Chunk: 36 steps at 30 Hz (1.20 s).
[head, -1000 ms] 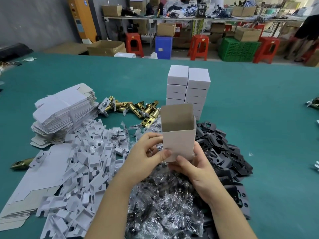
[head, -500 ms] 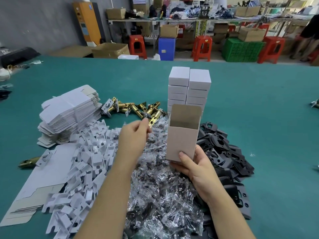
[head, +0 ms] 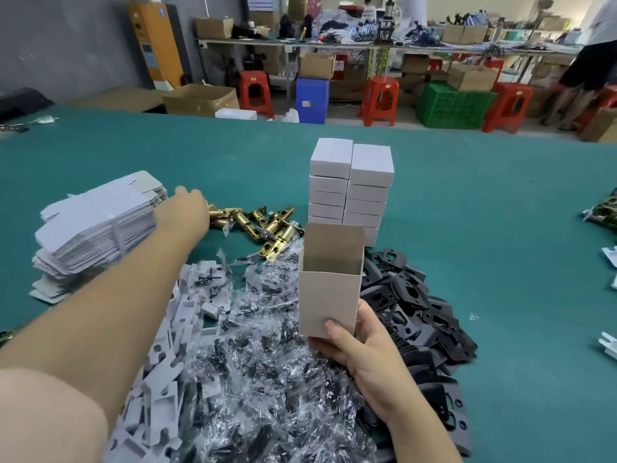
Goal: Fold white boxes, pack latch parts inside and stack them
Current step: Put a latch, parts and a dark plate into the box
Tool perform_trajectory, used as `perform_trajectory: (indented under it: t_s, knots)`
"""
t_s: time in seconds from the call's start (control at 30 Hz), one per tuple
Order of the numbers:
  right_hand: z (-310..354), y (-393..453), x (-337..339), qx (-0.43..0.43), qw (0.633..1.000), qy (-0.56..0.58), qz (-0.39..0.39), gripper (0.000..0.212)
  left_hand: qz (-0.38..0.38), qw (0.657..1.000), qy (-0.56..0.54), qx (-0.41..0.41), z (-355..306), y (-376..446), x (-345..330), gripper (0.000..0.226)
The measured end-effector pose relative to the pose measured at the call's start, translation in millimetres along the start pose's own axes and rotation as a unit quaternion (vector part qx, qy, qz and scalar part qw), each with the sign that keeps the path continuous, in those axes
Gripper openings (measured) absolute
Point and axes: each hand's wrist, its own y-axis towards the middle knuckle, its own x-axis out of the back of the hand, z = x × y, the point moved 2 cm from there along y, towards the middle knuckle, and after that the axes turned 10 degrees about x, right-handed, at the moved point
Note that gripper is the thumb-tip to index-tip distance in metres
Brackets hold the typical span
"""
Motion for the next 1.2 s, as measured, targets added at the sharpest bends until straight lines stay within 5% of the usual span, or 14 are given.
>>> perform_trajectory:
  t_s: [0.37,0.77,0.97,1.07,1.2]
  knots:
    - [1.6,2.2,-1.0,0.002,1.000,-0.020,0.016,0.061,0.011,0.999,0.029,0.014,-1.7,17.7,-3.7,0.017]
    - [0.2,2.8,0.1,0.005,0.999,-0.028,0.018,0.061,0.024,0.999,0.014,-0.047,5.9,24.6,-8.5,0.003]
    - [1.7,2.9,-0.7,0.004,1.000,-0.022,0.018,0.060,0.003,0.992,-0.086,-0.094,-6.7,1.5,27.2,0.019]
    - [3.5,2.4,1.1,0.002,1.000,0.000,0.006,0.055,-0.012,0.969,-0.164,-0.183,-20.2,-43.6,57.1,0.011]
    - [5.2,2.1,5.0,0.001,0.997,0.070,-0.026,0.056,0.064,0.926,-0.132,-0.348,-37.0,-129.2,60.8,0.008]
